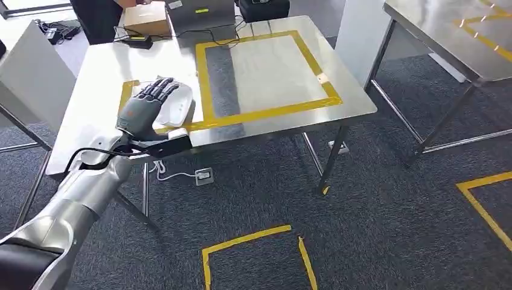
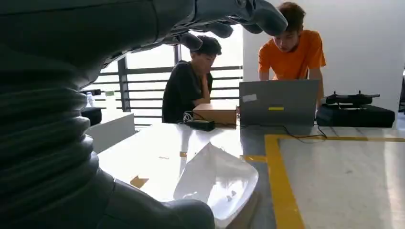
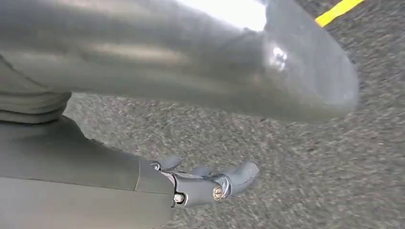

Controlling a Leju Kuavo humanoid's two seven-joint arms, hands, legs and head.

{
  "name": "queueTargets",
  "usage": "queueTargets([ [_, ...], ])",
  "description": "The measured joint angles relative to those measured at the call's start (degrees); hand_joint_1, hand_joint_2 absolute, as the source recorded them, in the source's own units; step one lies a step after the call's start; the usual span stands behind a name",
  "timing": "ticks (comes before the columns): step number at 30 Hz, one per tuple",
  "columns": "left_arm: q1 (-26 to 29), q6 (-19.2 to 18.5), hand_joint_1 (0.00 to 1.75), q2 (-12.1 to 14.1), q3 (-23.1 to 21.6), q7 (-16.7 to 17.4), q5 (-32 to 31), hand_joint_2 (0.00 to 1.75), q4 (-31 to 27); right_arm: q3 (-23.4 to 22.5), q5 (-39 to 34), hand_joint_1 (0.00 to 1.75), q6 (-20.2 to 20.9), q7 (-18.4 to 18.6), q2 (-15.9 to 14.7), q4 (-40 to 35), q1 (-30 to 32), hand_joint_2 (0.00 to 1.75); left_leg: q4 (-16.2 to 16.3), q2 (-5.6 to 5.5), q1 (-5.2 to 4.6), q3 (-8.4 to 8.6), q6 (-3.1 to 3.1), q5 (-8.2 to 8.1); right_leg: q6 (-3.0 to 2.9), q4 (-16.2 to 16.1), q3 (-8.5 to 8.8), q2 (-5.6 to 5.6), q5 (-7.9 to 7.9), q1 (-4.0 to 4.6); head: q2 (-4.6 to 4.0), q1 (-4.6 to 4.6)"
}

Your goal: Take the parts from the cabinet and place them on the table.

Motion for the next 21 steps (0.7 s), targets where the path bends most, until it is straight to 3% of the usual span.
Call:
queueTargets([
  [1, 0.6, 0.2, 0.0, 0.0, 0.0, 0.3, 0.0, 1.75, -0.1, 0.0, 0.2, 0.0, 0.1, 0.1, 0.0, 0.0, 0.0, 0.0, 3.5, 0.0, 0.0, -1.05, -0.05, -1.47, 0.03, 0.0, -0.6, 0.0, 0.42, 0.0, -0.02, -0.04],
  [2, 1.2, 0.4, 0.0, 0.0, 0.0, 0.5, 0.0, 1.75, -0.2, 0.0, 0.2, 0.0, 0.1, 0.3, 0.1, 0.0, 0.0, 0.0, 3.9, 0.0, 0.0, -0.65, -0.01, -1.38, 0.07, 0.0, -1.07, 0.0, 0.79, 0.0, -0.02, -0.02],
  [3, 1.7, 0.5, 0.0, 0.0, 0.0, 0.7, 0.0, 1.75, -0.5, 0.0, 0.3, 0.0, 0.1, 0.5, 0.2, 0.0, 0.0, 0.0, 1.6, 0.0, -0.01, 1.19, 0.16, -0.28, 0.18, 0.1, -1.52, 0.0, 1.18, 0.01, -0.02, -0.04],
  [5, 2.0, 0.5, 0.0, 0.0, 0.0, 1.0, 0.0, 1.75, -1.5, 0.0, 0.7, 0.0, 0.1, 0.5, 0.4, 0.0, 0.0, 0.0, -8.1, 0.0, -0.08, 7.63, 0.82, 3.06, 0.46, 0.1, -2.14, -0.02, 1.82, 0.08, -0.02, -0.02],
  [6, 1.8, 0.5, 0.0, 0.0, 0.0, 1.1, 0.0, 1.75, -2.2, 0.0, 0.8, 0.0, 0.2, 0.5, 0.5, 0.0, -0.2, 0.0, -13.5, 0.04, -0.31, 10.83, 1.42, 3.03, 0.69, 0.1, -2.23, -0.16, 2.15, 0.06, -0.02, 0.0],
  [7, 1.9, 0.4, 0.0, 0.0, 0.1, 1.3, 0.0, 1.75, -2.9, 0.0, 0.9, 0.0, 0.3, 0.4, 0.6, 0.0, -0.2, 0.0, -13.8, 0.14, -0.7, 10.74, 1.54, 3.14, 1.08, 0.0, -2.34, -0.2, 2.42, 0.26, -0.02, 0.07],
  [10, 2.4, -0.6, 0.0, 0.9, 0.4, 2.3, -0.5, 1.75, -5.1, 0.0, 1.4, 0.0, 1.1, -0.1, 0.7, 0.0, -0.3, 0.0, -13.8, 0.06, -1.12, 10.29, 2.55, 3.89, 2.29, -0.6, -2.22, -0.28, 3.36, -0.28, 0.0, 0.0],
  [11, 2.7, -0.7, 0.0, 1.4, 0.7, 2.3, -0.7, 1.75, -6.1, 0.0, 1.5, 0.0, 1.2, -0.3, 0.7, 0.0, -0.2, 0.0, -14.7, 0.15, -0.83, 10.3, 3.01, 4.78, 2.79, -0.8, -2.33, -0.2, 3.73, 0.11, -0.02, 0.02],
  [12, 2.8, -0.7, 0.0, 1.5, 0.9, 2.3, -0.8, 1.75, -6.7, 0.0, 1.5, 0.0, 1.2, -0.3, 0.7, 0.0, -0.2, 0.0, -15.0, 0.37, -0.53, 10.59, 3.43, 5.42, 2.75, 0.1, -2.78, -0.01, 2.56, -0.18, -0.02, -0.02],
  [13, 2.8, -0.7, 0.0, 1.7, 1.2, 1.9, -1.0, 1.75, -7.3, 0.0, 1.5, 0.0, 1.3, -0.4, 0.7, 0.0, -0.2, 0.0, -15.0, 0.39, -0.44, 9.97, 3.97, 6.01, 2.78, 2.8, -3.92, -0.02, -0.17, -0.1, 0.0, 0.29],
  [15, 3.2, -0.7, 0.0, 2.1, 1.9, 1.5, -1.2, 1.75, -8.2, 0.0, 1.5, 0.0, 1.3, -0.4, 0.5, 0.0, -0.3, 0.0, -14.9, 0.31, -0.5, 8.74, 4.03, 6.84, 3.12, 11.8, -7.21, -0.01, -5.45, -0.09, -0.02, 0.39],
  [16, 3.2, -0.7, 0.0, 2.1, 2.0, 1.2, -1.4, 1.75, -8.2, 0.0, 1.5, 0.0, 1.2, -0.4, 0.5, 0.0, -0.4, 0.0, -14.7, 0.28, -0.53, 8.1, 4.02, 7.17, 3.25, 15.4, -8.39, -0.01, -6.96, -0.05, -0.02, 0.39],
  [17, 3.2, -0.7, 0.0, 2.1, 2.1, 1.0, -1.5, 1.75, -8.3, 0.0, 1.3, 0.0, 1.1, -0.4, 0.5, 0.0, -0.6, 0.0, -14.4, 0.27, -0.53, 7.4, 3.93, 7.46, 3.3, 16.6, -8.4, -0.01, -7.19, -0.05, -0.02, 0.39],
  [18, 3.2, -0.7, 0.0, 2.1, 2.1, 0.9, -1.7, 1.75, -8.4, 0.0, 1.2, 0.0, 0.9, -0.4, 0.5, 0.0, -0.6, 0.0, -14.1, 0.26, -0.52, 6.89, 3.87, 7.64, 3.26, 15.1, -7.11, -0.02, -6.41, -0.07, -0.02, 0.42],
  [19, 3.2, -0.7, 0.0, 2.0, 2.2, 0.8, -1.8, 1.75, -8.5, 0.0, 1.0, 0.0, 0.7, -0.4, 0.5, 0.0, -0.7, 0.0, -13.8, 0.27, -0.5, 6.44, 3.71, 7.8, 3.19, 11.1, -4.31, -0.04, -4.77, -0.1, 0.0, 0.39],
  [20, 3.0, -0.7, 0.0, 1.9, 2.3, 0.7, -1.8, 1.75, -8.5, 0.0, 0.8, 0.0, 0.6, -0.4, 0.5, 0.0, -0.8, 0.0, -13.5, 0.27, -0.46, 6.05, 3.51, 7.92, 3.07, 5.3, -0.46, -0.07, -2.86, -0.1, -0.02, 0.42],
  [21, 2.8, -0.7, 0.0, 1.8, 2.5, 0.7, -1.8, 1.75, -8.5, 0.0, 0.7, 0.0, 0.6, -0.4, 0.4, 0.0, -0.9, 0.0, -13.0, 0.31, -0.46, 5.75, 3.33, 8.03, 2.86, 0.8, 2.14, -0.08, -2.65, -0.08, -0.02, 0.39],
])
